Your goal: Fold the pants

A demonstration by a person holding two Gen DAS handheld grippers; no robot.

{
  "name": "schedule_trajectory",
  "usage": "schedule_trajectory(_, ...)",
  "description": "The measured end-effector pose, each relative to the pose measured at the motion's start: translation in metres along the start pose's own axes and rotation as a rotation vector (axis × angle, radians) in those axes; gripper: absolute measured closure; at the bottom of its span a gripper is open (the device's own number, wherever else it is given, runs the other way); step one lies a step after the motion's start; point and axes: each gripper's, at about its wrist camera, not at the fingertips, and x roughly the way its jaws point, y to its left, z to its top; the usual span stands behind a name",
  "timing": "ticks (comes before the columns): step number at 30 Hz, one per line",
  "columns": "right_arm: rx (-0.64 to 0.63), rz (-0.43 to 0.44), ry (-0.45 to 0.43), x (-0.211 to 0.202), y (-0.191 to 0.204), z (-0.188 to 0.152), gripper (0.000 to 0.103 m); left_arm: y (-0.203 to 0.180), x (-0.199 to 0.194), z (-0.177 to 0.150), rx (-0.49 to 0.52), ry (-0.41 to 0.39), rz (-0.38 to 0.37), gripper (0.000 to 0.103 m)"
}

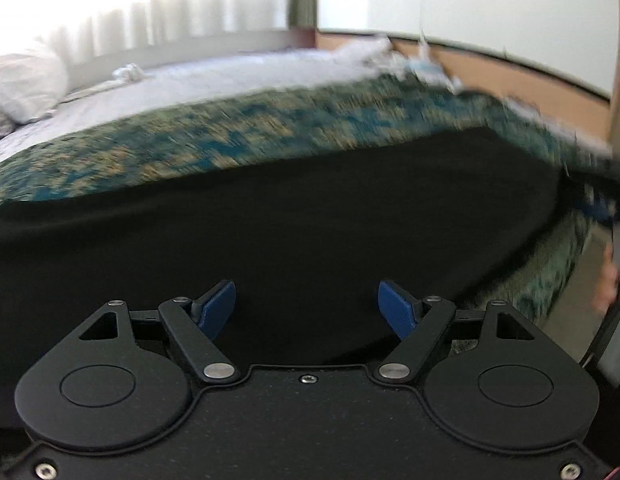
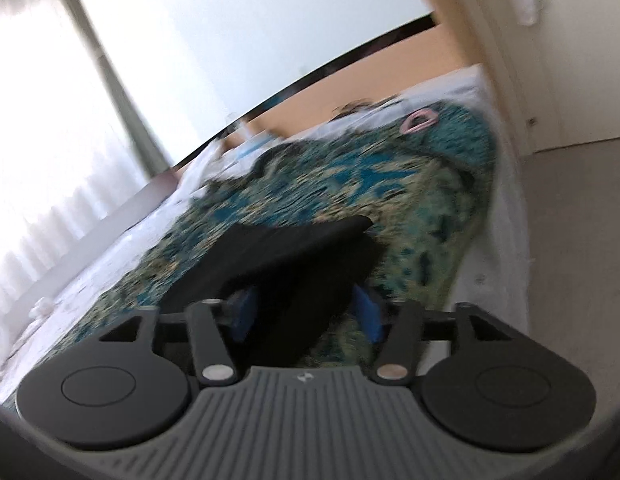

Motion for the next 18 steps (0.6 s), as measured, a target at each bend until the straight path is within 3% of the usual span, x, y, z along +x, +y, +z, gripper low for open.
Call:
schedule_trajectory(2,-0.014,0.038,0.01,0.005,0.0,0.004,0.024,-0.01,0.003,-0.004,0.029,-0.021,0.013,0.023)
schedule_trajectory(7,0.007,0.077,0.017,0.016,-0.002,0.009,0.024,-0.009,0.004,-0.006,0.01,-0.009,-0.008,0.022)
schedule_trajectory(9,0.039,0.068,-0.001,0.014,-0.003,0.008,0.034,-0.008,0.005,-0.006,0.02,-0.015,-0.006,0.021)
schedule_trajectory(11,0.022,0.018,-0.013,0.011,-0.001,0.006,0.055,-0.008,0.008,-0.005,0.021,-0.019,-0.006,0.021)
schedule_trajectory(15,-0.106,-0.106,-0.026,0.01,0.014,-0.002,0.058,-0.007,0.009,-0.005,0.013,-0.024,-0.01,0.021)
schedule_trajectory(18,-0.143,-0.064,-0.003,0.005,0.017,-0.006,0.06,-0.007,0.009,-0.006,0.015,-0.031,-0.01,0.021)
